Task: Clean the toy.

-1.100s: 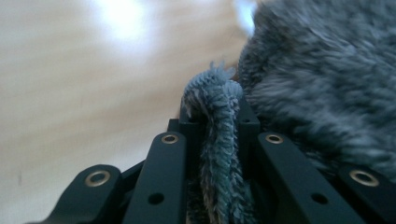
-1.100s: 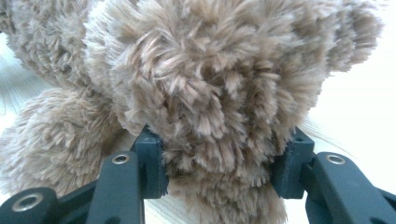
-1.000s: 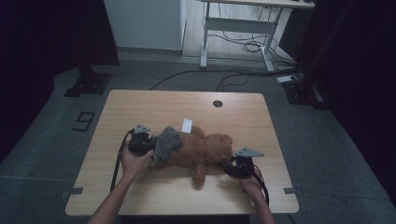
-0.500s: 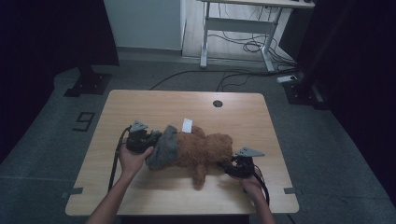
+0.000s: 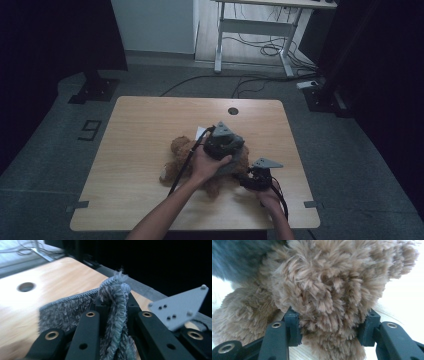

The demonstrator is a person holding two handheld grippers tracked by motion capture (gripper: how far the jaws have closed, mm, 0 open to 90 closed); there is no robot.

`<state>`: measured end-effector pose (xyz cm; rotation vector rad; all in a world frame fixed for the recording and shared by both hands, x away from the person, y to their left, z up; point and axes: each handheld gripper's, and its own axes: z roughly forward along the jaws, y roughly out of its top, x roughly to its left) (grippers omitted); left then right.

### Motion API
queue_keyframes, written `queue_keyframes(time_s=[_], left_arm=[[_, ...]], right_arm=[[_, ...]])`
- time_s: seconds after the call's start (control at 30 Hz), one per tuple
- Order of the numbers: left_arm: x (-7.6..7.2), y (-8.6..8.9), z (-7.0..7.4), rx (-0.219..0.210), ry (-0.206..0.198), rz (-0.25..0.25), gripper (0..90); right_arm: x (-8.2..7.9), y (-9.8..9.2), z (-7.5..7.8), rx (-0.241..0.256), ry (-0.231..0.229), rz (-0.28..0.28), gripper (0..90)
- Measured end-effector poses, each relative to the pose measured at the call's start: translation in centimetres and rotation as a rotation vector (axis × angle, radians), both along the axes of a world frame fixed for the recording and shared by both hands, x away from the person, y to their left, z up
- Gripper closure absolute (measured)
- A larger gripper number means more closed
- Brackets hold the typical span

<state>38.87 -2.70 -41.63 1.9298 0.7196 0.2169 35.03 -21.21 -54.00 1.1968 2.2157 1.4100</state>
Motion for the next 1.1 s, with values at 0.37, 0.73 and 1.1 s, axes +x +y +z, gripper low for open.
queue_keyframes(time_s=[0.37,0.73,1.1], left_arm=[[1.4,-0.3,-3.2,0.252,-0.032,0.125,77.3],[0.6,5.6,-2.6,0.358,-0.14,0.224,79.2],[2.0,16.3,-4.6,0.35,-0.008,0.422,80.5]], right_arm=[[0.0,0.2,-0.1,-0.005,0.012,-0.007,48.0],[0.0,0.4,-0.1,-0.007,0.025,-0.018,48.5],[0.0,0.3,-0.1,0.004,0.034,-0.027,48.5]])
